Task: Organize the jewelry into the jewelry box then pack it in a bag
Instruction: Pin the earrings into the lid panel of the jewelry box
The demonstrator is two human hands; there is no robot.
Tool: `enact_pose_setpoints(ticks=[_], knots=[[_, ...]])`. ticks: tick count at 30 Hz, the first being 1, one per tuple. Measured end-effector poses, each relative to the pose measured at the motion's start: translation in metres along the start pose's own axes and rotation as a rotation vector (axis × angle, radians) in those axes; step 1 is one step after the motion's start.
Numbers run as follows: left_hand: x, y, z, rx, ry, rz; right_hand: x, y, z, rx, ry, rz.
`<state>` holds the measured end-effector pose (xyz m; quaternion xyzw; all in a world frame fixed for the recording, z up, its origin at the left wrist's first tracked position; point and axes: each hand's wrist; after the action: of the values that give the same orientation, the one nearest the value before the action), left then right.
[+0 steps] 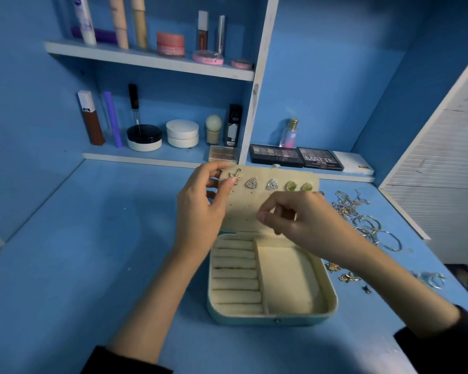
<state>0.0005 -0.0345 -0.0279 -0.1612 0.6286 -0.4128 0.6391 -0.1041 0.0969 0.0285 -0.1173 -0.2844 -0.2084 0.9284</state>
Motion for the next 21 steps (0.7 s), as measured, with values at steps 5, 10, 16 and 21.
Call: enact_pose_setpoints(ticks=[5,10,16,21], knots=[[0.003,0.004,0.002,0.077,0.083,0.046,-0.015,0.006,-0.003,0.031,0.019,-0.038],[0.005,0.005,0.003,0.092,0.086,0.078,-0.034,0.011,0.008,0.024,0.032,-0.073],[0.004,0.005,0.003,0.09,0.067,0.079,-0.059,0.016,0.026,0.039,0.048,-0.109],[0.005,0.005,0.002,0.09,0.055,0.067,-0.082,0.019,0.044,0.065,0.17,-0.132]])
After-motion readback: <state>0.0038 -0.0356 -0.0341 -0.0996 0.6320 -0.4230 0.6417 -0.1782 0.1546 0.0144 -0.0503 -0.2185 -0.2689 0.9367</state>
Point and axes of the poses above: each hand's wrist, its own y-axis away from the middle knuckle, its own z-axis out of the back of the hand, x = y × z, and after that the axes turned 7 degrees about -z, right-handed
